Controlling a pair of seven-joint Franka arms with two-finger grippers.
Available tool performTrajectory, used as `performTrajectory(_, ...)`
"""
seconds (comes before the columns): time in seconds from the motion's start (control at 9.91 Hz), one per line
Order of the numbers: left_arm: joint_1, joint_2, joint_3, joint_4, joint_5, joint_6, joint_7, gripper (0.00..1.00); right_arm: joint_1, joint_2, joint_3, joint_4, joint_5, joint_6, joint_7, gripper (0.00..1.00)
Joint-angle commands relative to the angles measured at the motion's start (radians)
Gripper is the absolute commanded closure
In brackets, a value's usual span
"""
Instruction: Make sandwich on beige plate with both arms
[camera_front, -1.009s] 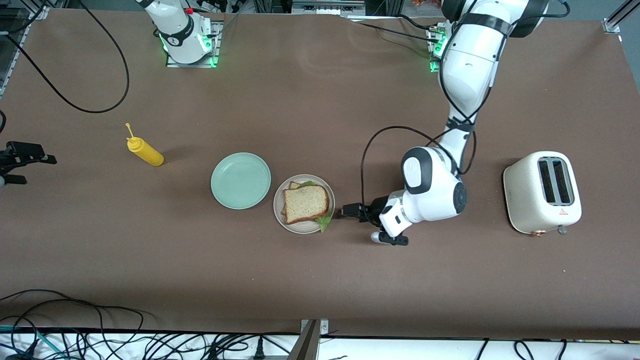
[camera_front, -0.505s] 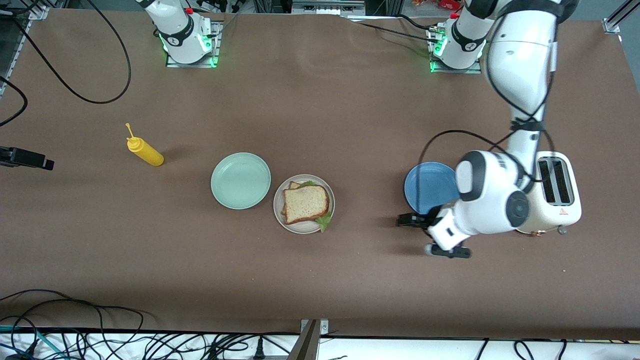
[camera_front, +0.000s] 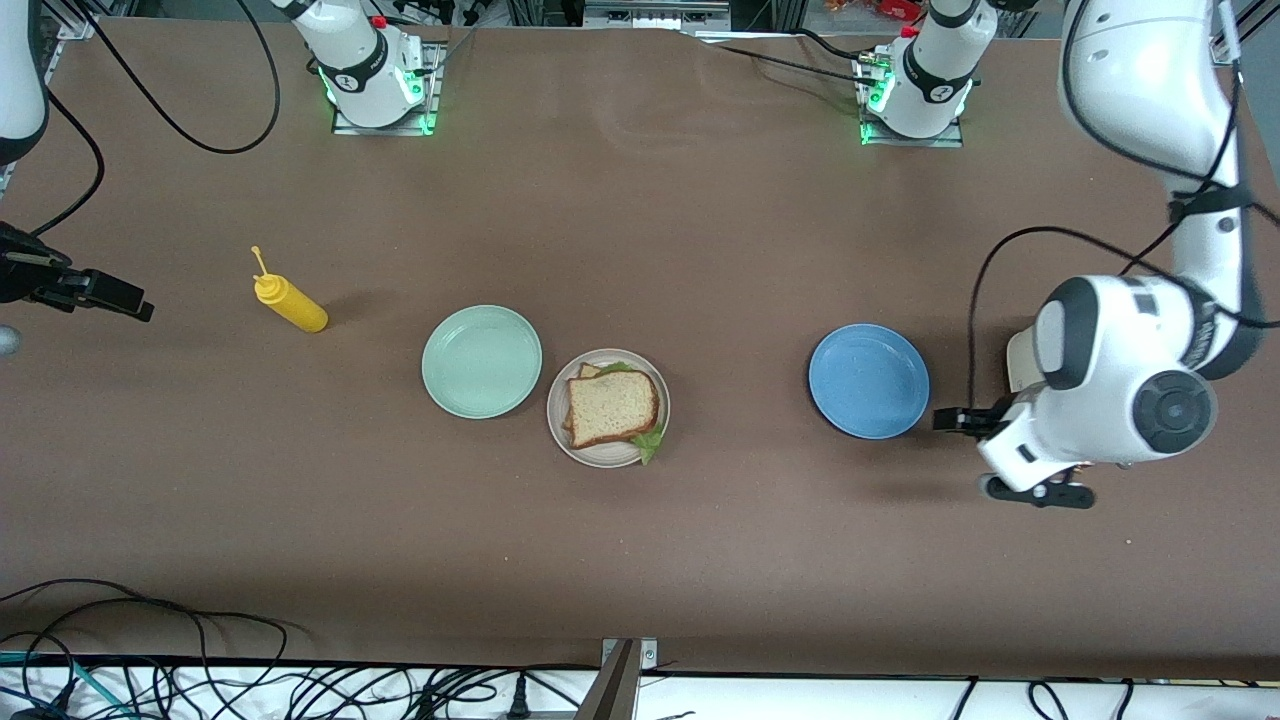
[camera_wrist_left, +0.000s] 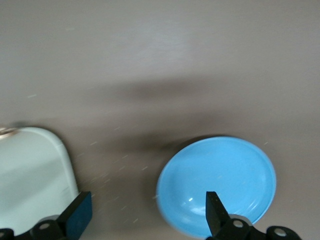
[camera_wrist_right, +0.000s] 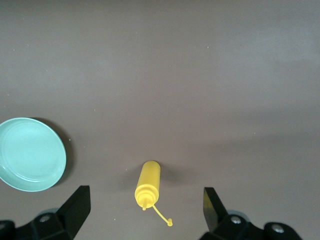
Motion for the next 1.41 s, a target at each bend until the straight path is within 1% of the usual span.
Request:
performTrajectory(0.0,-0.001,-0.082,0.015,-0.012,0.059,-0.112,-0.013,0.0,0.037,-0.025,-0.038,-0.021,-0.007,-0.004,0.032,0.0)
performTrajectory(0.2,0.009,-0.124,0.023,-0.011,0.061,-0.233,-0.014,0.0,0.039,-0.023,-0.034,-0.019,0.0,-0.005,0.035,0.0)
performTrajectory(0.3,0.009,-0.129,0.027,-0.009,0.061,-0.26,-0.014,0.0,0.04,-0.023,-0.03,-0.019,0.001,-0.007,0.052,0.0)
performTrajectory(0.5,0.014,-0.135,0.06,-0.008,0.061,-0.292,-0.017,0.0,0.042,-0.028,-0.022,-0.014,0.001,-0.007,0.084,0.0)
performTrajectory(0.61,0.046,-0.174,0.058,-0.015,0.055,-0.291,-0.016,0.0,0.042,-0.028,-0.022,-0.011,0.0,-0.007,0.093,0.0)
performTrajectory(0.71,0.077,-0.203,0.044,-0.023,0.055,-0.288,-0.017,0.0,0.042,-0.026,-0.024,-0.011,0.001,-0.007,0.136,0.0)
performTrajectory(0.81,0.13,-0.239,-0.016,-0.04,0.056,-0.282,-0.017,0.0,0.043,-0.025,-0.018,-0.01,0.001,-0.004,0.165,0.0)
performTrajectory(0.91,0.156,-0.272,-0.067,-0.067,0.084,-0.268,-0.016,0.0,0.043,-0.018,-0.018,-0.005,0.0,-0.002,0.165,0.0)
performTrajectory(1.01,0.155,-0.331,-0.08,-0.127,0.132,-0.224,-0.019,0.0,0.043,-0.017,-0.018,-0.005,0.001,-0.004,0.153,0.0)
performTrajectory(1.11,0.164,-0.39,-0.118,-0.203,0.142,-0.178,-0.019,0.0,0.043,-0.017,-0.018,-0.005,0.001,-0.005,0.147,0.0)
performTrajectory(1.21,0.167,-0.44,-0.123,-0.25,0.142,-0.151,-0.017,0.0,0.045,-0.017,-0.018,-0.005,0.001,-0.005,0.15,0.0)
performTrajectory(1.31,0.169,-0.466,-0.123,-0.274,0.142,-0.148,-0.016,0.0,0.049,-0.017,-0.018,-0.005,0.003,-0.005,0.15,0.0)
